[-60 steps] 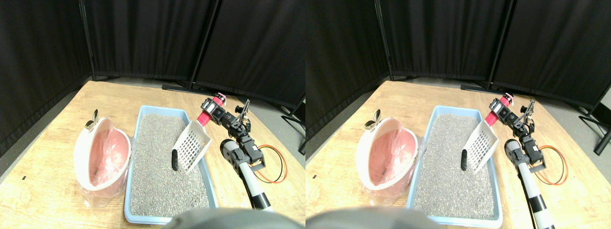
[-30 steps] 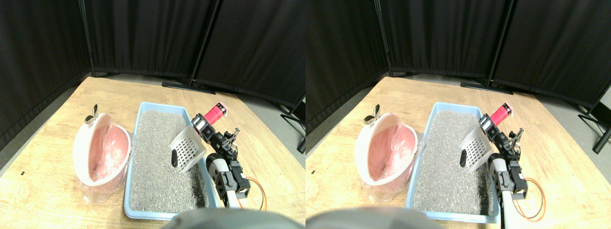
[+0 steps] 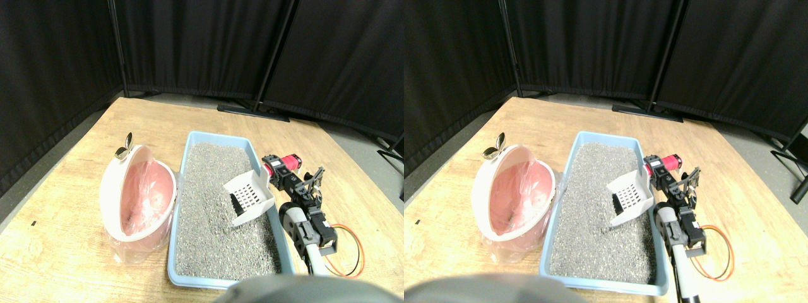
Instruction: Scoop (unimanual)
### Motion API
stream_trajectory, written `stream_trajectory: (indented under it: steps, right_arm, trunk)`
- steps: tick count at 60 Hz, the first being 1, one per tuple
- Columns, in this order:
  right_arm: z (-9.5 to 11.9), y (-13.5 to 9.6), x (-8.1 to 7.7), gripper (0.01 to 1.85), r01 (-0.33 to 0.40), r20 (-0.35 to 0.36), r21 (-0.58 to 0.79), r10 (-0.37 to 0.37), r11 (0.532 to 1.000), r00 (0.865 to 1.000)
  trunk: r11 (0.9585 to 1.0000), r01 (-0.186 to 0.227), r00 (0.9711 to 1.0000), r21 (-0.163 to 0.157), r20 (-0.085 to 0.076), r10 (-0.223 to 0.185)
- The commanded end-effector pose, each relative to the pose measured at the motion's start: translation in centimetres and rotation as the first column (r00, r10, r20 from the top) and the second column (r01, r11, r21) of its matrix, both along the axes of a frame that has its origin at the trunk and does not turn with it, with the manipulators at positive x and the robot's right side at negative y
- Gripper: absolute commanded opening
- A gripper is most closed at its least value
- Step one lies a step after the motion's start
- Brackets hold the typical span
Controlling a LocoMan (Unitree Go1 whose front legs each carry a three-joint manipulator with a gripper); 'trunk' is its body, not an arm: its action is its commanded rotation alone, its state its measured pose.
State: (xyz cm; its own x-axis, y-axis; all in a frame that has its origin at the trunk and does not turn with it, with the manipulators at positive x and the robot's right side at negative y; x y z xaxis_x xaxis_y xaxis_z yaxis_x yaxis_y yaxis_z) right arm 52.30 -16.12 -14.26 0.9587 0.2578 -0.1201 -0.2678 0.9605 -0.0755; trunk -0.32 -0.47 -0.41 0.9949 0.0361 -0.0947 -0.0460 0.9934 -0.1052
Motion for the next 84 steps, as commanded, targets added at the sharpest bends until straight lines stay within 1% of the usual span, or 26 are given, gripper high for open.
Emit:
stream_trajectory:
  steps: [1,5,7,12,20,22,27,29,32,37,39,40,43,45,46,47,48,49,51,53,69,72,73,76,80,84]
  right_arm:
    - [2.2,-0.6,0.7,0.05,0.037,0.106,0.114,-0.049,0.993,0.993]
    - [2.1,-1.1,0.8,0.05,0.042,0.117,0.112,-0.055,0.993,0.992]
    - [2.0,-1.4,0.8,0.05,0.057,0.118,0.111,-0.071,0.992,0.991]
    - [1.8,-1.8,0.7,0.05,0.052,0.130,0.119,-0.067,0.991,0.989]
    - [1.8,-2.2,0.4,0.05,0.042,0.152,0.215,-0.076,0.976,0.986]
    - [2.1,-2.2,0.2,0.05,0.073,0.136,0.284,-0.116,0.956,0.984]
    - [2.5,-2.3,0.2,0.05,0.064,0.152,0.302,-0.114,0.951,0.982]
    - [2.8,-2.3,0.2,0.05,0.084,0.147,0.316,-0.136,0.945,0.980]
    - [3.0,-2.3,0.2,0.05,0.074,0.154,0.327,-0.130,0.942,0.979]
    - [3.5,-2.1,0.2,0.05,0.083,0.139,0.402,-0.151,0.912,0.979]
    - [3.6,-2.0,0.2,0.05,0.105,0.120,0.463,-0.179,0.880,0.976]
    - [3.6,-2.0,0.2,0.05,0.105,0.120,0.463,-0.179,0.880,0.976]
    - [3.6,-1.8,0.2,0.05,0.094,0.107,0.532,-0.177,0.842,0.978]
    - [3.6,-1.6,0.1,0.05,0.104,0.097,0.555,-0.188,0.826,0.977]
    - [3.6,-1.6,0.1,0.05,0.104,0.097,0.555,-0.188,0.826,0.977]
    - [3.6,-1.6,0.1,0.05,0.109,0.088,0.575,-0.194,0.811,0.977]
    - [3.6,-1.6,0.1,0.05,0.109,0.088,0.575,-0.194,0.811,0.977]
    - [3.6,-1.4,0.0,0.05,0.113,0.079,0.592,-0.196,0.798,0.977]
    - [3.6,-1.4,0.0,0.05,0.112,0.079,0.591,-0.196,0.799,0.978]
    - [3.5,-1.3,0.0,0.05,0.109,0.072,0.616,-0.194,0.780,0.978]
    - [3.9,-1.0,-0.4,0.05,0.108,0.066,0.641,-0.194,0.760,0.979]
    - [4.1,-0.9,-0.5,0.05,0.112,0.038,0.680,-0.188,0.725,0.981]
    - [4.2,-0.9,-0.5,0.05,0.111,0.037,0.683,-0.185,0.722,0.982]
    - [4.2,-0.8,-0.5,0.05,0.096,0.040,0.679,-0.168,0.728,0.985]
    - [4.3,-0.6,-0.5,0.05,0.098,0.025,0.698,-0.161,0.710,0.987]
    - [4.5,-0.3,-0.5,0.05,0.096,0.023,0.690,-0.154,0.717,0.988]
  trunk:
    - [0.9998,-0.004,0.9999,-0.020,-0.011,0.004]
    - [0.9998,-0.003,0.9999,-0.020,-0.010,0.003]
    - [0.9998,-0.002,1.0000,-0.021,-0.009,0.002]
    - [0.9998,-0.002,1.0000,-0.020,-0.006,0.002]
    - [0.9998,-0.002,1.0000,-0.018,-0.001,0.002]
    - [0.9999,-0.002,1.0000,-0.017,-0.001,0.002]
    - [0.9999,-0.003,1.0000,-0.017,0.001,0.003]
    - [0.9998,-0.004,1.0000,-0.018,0.002,0.004]
    - [0.9998,-0.005,1.0000,-0.019,0.003,0.005]
    - [0.9997,-0.011,0.9999,-0.023,0.008,0.011]
    - [0.9996,-0.013,0.9999,-0.026,0.009,0.013]
    - [0.9995,-0.016,0.9998,-0.029,0.010,0.016]
    - [0.9993,-0.020,0.9997,-0.031,0.011,0.020]
    - [0.9992,-0.022,0.9997,-0.032,0.012,0.022]
    - [0.9992,-0.023,0.9996,-0.033,0.014,0.023]
    - [0.9992,-0.023,0.9996,-0.033,0.014,0.023]
    - [0.9992,-0.023,0.9996,-0.033,0.014,0.023]
    - [0.9990,-0.026,0.9995,-0.036,0.017,0.026]
    - [0.9990,-0.026,0.9995,-0.036,0.018,0.027]
    - [0.9989,-0.027,0.9994,-0.038,0.021,0.028]
    - [0.9984,-0.035,0.9990,-0.043,0.025,0.037]
    - [0.9982,-0.039,0.9988,-0.046,0.026,0.041]
    - [0.9980,-0.041,0.9987,-0.047,0.027,0.042]
    - [0.9977,-0.045,0.9986,-0.050,0.027,0.046]
    - [0.9975,-0.047,0.9984,-0.053,0.028,0.049]
    - [0.9971,-0.050,0.9982,-0.057,0.029,0.052]
